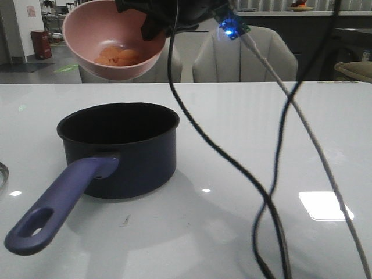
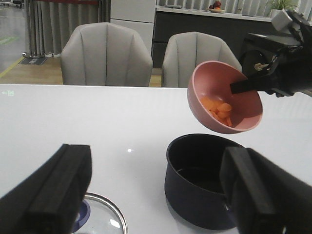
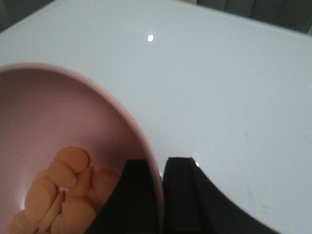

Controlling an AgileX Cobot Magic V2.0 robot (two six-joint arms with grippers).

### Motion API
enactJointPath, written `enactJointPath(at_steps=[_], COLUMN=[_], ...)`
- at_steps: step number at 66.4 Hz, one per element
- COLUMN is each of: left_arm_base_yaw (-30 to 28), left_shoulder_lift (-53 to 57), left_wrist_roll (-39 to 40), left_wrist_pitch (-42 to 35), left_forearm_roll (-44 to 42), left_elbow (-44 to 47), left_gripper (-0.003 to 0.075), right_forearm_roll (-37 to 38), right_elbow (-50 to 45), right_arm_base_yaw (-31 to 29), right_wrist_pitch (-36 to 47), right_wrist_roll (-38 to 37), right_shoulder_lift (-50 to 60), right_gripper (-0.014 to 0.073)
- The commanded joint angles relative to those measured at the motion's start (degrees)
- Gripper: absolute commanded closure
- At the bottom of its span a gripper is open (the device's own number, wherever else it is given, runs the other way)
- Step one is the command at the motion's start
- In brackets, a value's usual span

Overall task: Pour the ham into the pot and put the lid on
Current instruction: 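Lift the pink bowl and carry it over the saucepan, then tilt the bowl with the right gripper to pour ham into saucepan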

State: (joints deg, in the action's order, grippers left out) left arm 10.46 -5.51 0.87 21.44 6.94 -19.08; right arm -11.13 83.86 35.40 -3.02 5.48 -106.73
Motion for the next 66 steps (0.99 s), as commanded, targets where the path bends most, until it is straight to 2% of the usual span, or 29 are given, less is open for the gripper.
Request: enactJointPath(at_steps=[1, 13, 25, 50, 66], left_arm_base_yaw=[0.4, 0.4, 0.4, 0.4, 0.4], left_shoulder_lift=[-0.5, -0.5, -0.5, -0.5, -0.5], left_wrist_roll=[-0.1, -0.1, -0.1, -0.1, -0.1], left_wrist_pitch=[-4.5, -4.5, -4.5, -4.5, -4.5], left_forearm_roll=[0.7, 0.7, 0.7, 0.7, 0.7], left_elbow=[-1.6, -1.6, -1.6, -1.6, -1.6], left_gripper=[0.0148, 0.0148, 0.0148, 0.0148, 0.0148], right_forearm_roll=[4.6, 9.5, 11.1, 16.6, 17.7], right_elbow=[-3.8, -12.9, -16.8, -16.8, -16.8], right_arm_base_yaw=[1.1, 1.4, 1.4, 1.7, 1.7], right_wrist_pitch=[19.5, 41.6, 58.6, 68.1, 71.6], right_wrist_roll=[0.7, 1.8, 11.8, 38.3, 45.8], right_shoulder_lift=[4.0, 3.9, 1.8, -3.1, -5.7], right_gripper=[0.0454, 0.0454, 0.0454, 0.0454, 0.0454])
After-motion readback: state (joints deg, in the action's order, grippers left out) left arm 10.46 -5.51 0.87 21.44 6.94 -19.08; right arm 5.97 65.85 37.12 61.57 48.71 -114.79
